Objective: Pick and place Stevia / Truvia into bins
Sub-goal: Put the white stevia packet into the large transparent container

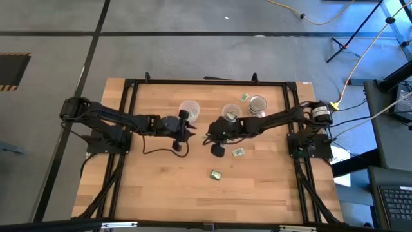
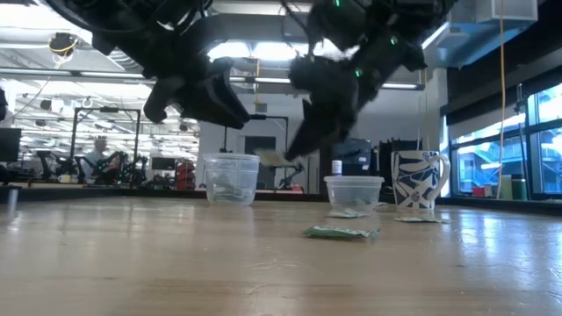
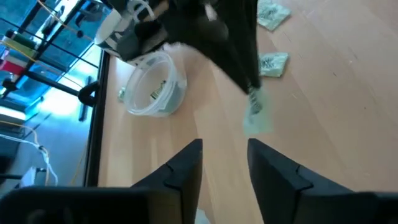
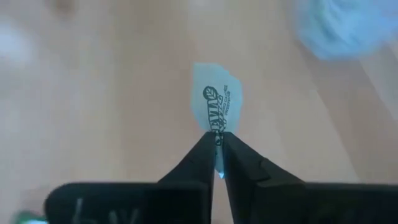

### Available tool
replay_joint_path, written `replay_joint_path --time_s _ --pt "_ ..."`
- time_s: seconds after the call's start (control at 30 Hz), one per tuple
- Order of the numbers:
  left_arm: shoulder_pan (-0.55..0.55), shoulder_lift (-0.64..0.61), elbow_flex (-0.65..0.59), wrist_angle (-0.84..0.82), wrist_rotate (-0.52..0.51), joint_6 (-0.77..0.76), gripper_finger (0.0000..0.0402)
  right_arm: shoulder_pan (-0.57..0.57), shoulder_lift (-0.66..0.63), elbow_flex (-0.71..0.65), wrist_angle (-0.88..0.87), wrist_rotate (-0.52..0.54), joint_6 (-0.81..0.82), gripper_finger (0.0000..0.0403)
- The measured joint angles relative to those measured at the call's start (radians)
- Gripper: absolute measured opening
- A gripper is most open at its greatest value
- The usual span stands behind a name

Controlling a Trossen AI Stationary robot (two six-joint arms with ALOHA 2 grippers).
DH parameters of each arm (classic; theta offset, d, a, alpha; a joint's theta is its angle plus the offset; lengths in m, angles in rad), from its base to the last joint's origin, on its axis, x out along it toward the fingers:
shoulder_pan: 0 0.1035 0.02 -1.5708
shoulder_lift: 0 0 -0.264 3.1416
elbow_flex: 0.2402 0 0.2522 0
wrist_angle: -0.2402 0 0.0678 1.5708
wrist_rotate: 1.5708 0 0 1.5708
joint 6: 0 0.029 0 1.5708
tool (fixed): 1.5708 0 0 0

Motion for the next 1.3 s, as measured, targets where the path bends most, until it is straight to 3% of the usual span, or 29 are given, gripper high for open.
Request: replay_joint_path --time_s 0.43,0.77,0.97,1.3 --pt "-0.094 0.13 -0.001 0.065 -0.133 0.005 0.0168 0.069 -0.001 0.112 0.003 -0.025 -0.072 0.0029" --pt "-0.147 0.127 -0.001 0.165 -0.089 -0.004 0.0158 0.069 -0.001 0.109 -0.016 -0.023 -0.05 0.0029" --pt "-0.164 0.127 -0.001 0.165 -0.132 -0.005 0.0129 0.069 -0.001 0.109 -0.025 -0.024 -0.049 0.0029" --pt "-0.166 0.127 -0.001 0.164 -0.176 0.012 0.0031 0.069 -0.001 0.108 -0.035 -0.023 -0.045 0.0029"
